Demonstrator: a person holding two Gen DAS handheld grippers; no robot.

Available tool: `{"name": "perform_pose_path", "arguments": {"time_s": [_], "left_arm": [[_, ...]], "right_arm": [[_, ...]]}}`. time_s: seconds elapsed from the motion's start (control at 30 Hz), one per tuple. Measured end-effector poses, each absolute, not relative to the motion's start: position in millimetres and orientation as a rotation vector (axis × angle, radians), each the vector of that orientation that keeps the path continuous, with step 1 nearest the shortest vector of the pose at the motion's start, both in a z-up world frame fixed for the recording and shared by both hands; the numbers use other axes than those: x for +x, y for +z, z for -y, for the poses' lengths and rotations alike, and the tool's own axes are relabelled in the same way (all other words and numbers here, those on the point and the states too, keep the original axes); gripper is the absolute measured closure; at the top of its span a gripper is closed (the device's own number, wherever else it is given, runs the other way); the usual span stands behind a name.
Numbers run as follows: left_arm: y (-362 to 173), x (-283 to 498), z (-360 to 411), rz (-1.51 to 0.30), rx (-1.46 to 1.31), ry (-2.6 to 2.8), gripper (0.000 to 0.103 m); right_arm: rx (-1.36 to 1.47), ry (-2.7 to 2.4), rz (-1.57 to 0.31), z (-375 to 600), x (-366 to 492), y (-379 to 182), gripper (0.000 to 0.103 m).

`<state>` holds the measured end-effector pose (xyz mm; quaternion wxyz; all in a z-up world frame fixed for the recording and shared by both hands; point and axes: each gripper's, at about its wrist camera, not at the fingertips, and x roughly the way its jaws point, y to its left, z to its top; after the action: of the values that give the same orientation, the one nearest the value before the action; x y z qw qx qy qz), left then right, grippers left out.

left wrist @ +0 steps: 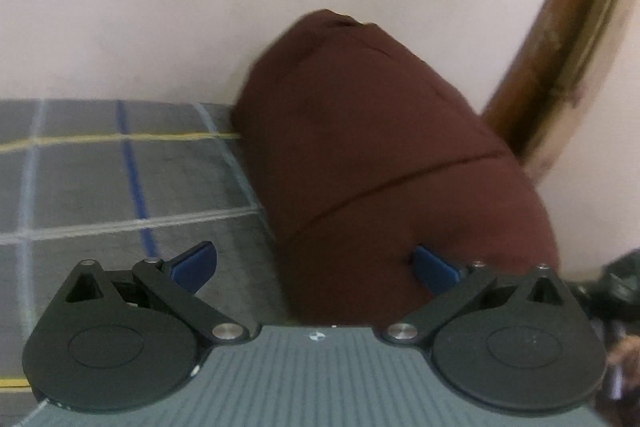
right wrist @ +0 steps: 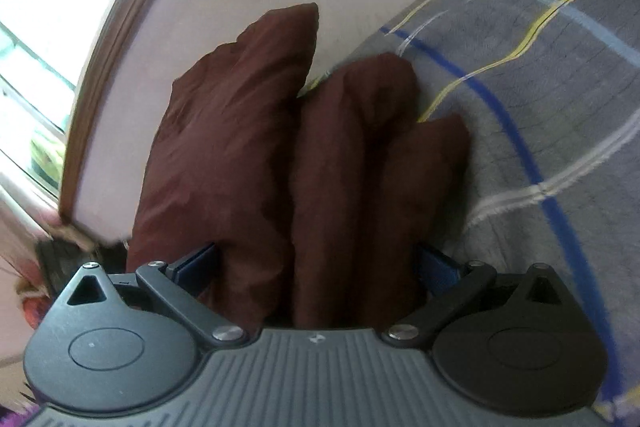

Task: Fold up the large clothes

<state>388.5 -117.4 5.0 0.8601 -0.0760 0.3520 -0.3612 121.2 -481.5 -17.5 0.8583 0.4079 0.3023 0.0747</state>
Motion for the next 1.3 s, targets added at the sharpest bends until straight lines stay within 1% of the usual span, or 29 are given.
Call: {"name": "perform_pose_path", "arguments": {"time_s": [0.2,0.27,0.37,0.43,0.5,0.6,0.73,0.83,0.87,0.9,0.97,1.07,1.17,1.3], "left_arm": [[-15,403,133,-0.843,-0.31,-0.911,0.0],[-16,409,127,-0.861,-0.323,-0.941,0.0],[-20,418,114,-0.856,-0.32,-0.945,0.0],[-25,425,109,-0.874,-0.354,-0.966,0.0],[-33,429,111,-0.894,-0.388,-0.987,0.0],[-41,430,126,-0.924,-0.434,-1.061,0.0],[-46,437,143,-0.944,-0.487,-1.064,0.0],[-44,433,144,-0.924,-0.471,-1.043,0.0],[-41,426,144,-0.903,-0.451,-1.027,0.001],[-37,418,145,-0.877,-0.423,-1.005,0.004],[-27,403,146,-0.829,-0.38,-0.958,0.008],[-17,388,147,-0.794,-0.345,-0.916,0.011],[-5,375,144,-0.752,-0.302,-0.876,0.012],[11,362,138,-0.706,-0.247,-0.83,0.012]], "right_arm": [[0.836,0.214,-0.654,491,141,-24,0.0],[0.823,0.182,-0.639,503,126,-17,0.0],[0.762,0.163,-0.665,512,109,-10,0.0],[0.806,0.163,-0.658,517,106,-15,0.0],[0.854,0.202,-0.667,516,114,-23,0.0],[0.928,0.31,-0.633,505,136,-32,0.0],[0.894,0.33,-0.596,491,166,-36,0.0],[0.847,0.306,-0.594,485,167,-32,0.0],[0.805,0.29,-0.59,479,164,-30,0.004],[0.759,0.269,-0.584,472,159,-27,0.006],[0.729,0.242,-0.564,463,152,-19,0.019],[0.723,0.22,-0.525,455,142,-13,0.029],[0.706,0.219,-0.497,444,136,-8,0.034],[0.706,0.239,-0.476,435,137,-7,0.035]]}}
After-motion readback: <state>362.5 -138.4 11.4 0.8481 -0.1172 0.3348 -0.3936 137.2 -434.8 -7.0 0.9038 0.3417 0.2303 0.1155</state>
